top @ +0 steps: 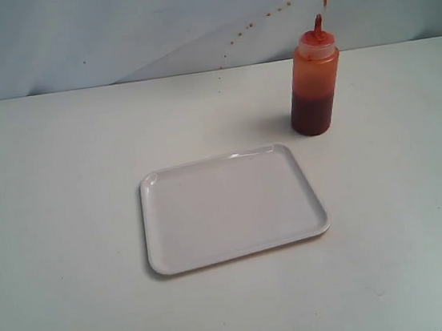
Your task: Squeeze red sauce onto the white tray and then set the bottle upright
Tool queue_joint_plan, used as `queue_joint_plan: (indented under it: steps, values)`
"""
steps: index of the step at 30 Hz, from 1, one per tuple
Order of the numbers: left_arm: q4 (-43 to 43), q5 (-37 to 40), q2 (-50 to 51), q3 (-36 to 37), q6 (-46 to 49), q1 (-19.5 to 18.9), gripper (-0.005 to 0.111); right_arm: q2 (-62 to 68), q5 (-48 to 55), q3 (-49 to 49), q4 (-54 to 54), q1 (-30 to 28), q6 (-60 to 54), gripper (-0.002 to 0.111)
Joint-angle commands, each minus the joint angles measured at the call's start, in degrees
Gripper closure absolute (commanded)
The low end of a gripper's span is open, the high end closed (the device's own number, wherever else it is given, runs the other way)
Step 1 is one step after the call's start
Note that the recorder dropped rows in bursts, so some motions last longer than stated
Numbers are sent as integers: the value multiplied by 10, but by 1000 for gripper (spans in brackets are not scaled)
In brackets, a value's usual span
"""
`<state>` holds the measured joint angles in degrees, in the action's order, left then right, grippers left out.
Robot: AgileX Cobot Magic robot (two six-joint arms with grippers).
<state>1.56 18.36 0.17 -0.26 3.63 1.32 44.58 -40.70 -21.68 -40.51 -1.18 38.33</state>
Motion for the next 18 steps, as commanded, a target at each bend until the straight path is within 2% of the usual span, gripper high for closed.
queue_joint_plan:
  steps: [1,7,11,13,16,18]
  values:
    - [5,-4,-2,3,-1,3,107,148,-28,-60,-32,-1,7,108]
    - [5,-4,-2,3,-1,3,107,331,-28,-121,-32,-1,-2,108]
    - [5,-4,-2,3,-1,3,107,439,-28,-155,-32,-1,-92,108]
    - [5,-4,-2,3,-1,3,107,478,-28,-168,-32,-1,-128,103]
    - [5,-4,-2,3,-1,3,107,530,-28,-183,-32,-1,-195,81]
    - [5,-4,-2,3,-1,3,107,565,-26,-191,-32,-1,-265,51]
